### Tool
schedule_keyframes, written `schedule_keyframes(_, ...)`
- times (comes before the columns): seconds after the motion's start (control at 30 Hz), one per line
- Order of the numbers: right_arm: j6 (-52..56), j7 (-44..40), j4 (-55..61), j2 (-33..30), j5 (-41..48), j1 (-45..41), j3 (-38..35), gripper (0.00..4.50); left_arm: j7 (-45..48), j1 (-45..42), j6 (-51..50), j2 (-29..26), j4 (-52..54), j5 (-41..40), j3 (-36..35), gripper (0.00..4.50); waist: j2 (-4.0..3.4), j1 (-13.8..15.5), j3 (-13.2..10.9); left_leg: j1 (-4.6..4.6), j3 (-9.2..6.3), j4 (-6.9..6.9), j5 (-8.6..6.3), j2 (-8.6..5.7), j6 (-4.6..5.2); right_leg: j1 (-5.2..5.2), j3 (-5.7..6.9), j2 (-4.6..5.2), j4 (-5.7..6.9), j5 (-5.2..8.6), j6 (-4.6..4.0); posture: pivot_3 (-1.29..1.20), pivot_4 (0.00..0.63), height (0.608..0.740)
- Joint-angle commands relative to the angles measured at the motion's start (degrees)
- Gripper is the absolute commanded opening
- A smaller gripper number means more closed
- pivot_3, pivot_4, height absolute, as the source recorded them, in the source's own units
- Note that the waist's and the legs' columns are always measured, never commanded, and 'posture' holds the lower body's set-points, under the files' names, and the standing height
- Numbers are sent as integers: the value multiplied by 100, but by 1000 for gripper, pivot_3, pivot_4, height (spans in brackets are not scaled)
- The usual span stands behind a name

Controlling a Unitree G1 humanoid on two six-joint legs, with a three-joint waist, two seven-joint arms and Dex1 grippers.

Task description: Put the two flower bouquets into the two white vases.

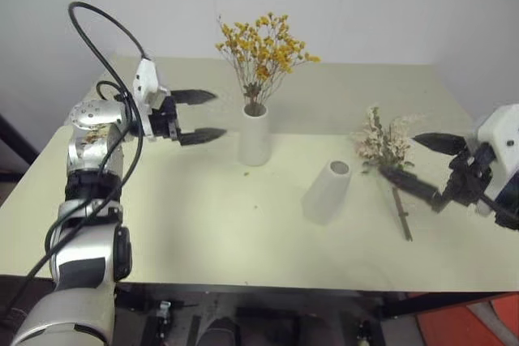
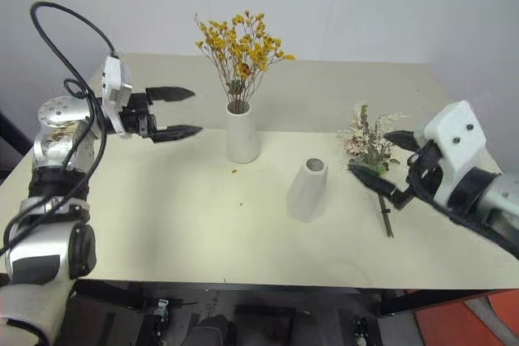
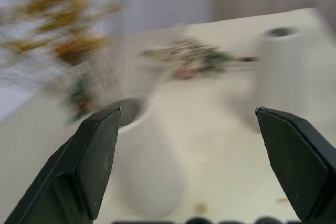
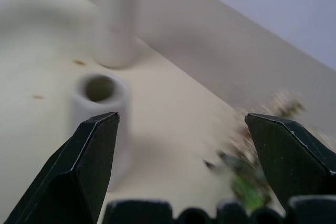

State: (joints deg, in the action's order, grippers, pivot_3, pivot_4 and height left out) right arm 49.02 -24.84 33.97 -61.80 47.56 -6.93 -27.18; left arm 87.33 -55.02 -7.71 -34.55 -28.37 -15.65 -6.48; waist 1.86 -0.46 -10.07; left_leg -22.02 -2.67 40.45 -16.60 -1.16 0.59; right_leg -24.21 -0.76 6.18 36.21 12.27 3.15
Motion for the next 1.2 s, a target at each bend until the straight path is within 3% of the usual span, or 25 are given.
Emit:
schedule_keyframes(0.03,110,338,-261,131,-437,-298,388,4500,-263,80,-525,-86,1326,-253,200,4447,-1,-27,0,0,-1,0,0,1,0,0,-1,-1,2,0,0,0,150,740)
schedule_keyframes(0.17,958,423,-1301,-2,-816,-1230,1393,4500,-474,158,-980,-97,2001,-223,644,4447,-6,-48,3,10,-1,0,0,-1,0,3,-13,0,-3,0,-1,0,150,740)
schedule_keyframes(0.27,1460,369,-2286,275,-974,-2046,1906,4500,-295,233,-1091,-174,2217,-268,940,4447,-9,-75,5,20,10,-1,0,-2,0,6,-18,-1,-3,-2,-3,0,150,740)
schedule_keyframes(0.47,1672,-103,-3405,506,-1755,-3115,3098,4500,-510,157,-1191,-121,2200,-177,1249,4447,-17,-74,5,3,22,-3,0,3,0,-14,-21,-8,-5,-1,-5,0,150,740)
schedule_keyframes(1.0,1511,-838,-5247,1120,-2884,-4083,3743,4500,-967,19,-1154,239,2063,-285,1311,4447,-19,-52,4,-3,21,-1,0,0,0,-16,-17,-5,-7,-1,-4,0,150,740)
schedule_keyframes(1.1,1261,-891,-5734,1325,-3088,-4243,3727,3894,-1138,21,-1125,337,2032,-287,1286,4500,-20,-63,5,0,21,-1,1,1,-1,-15,-18,-5,-5,-1,-5,0,150,740)
schedule_keyframes(1.2,1119,-1069,-6055,1429,-3321,-4405,3841,2928,-1201,31,-1087,377,2037,-292,1290,4500,-21,-67,5,-2,22,-1,1,0,-1,-17,-18,-5,-5,-1,-5,0,150,740)
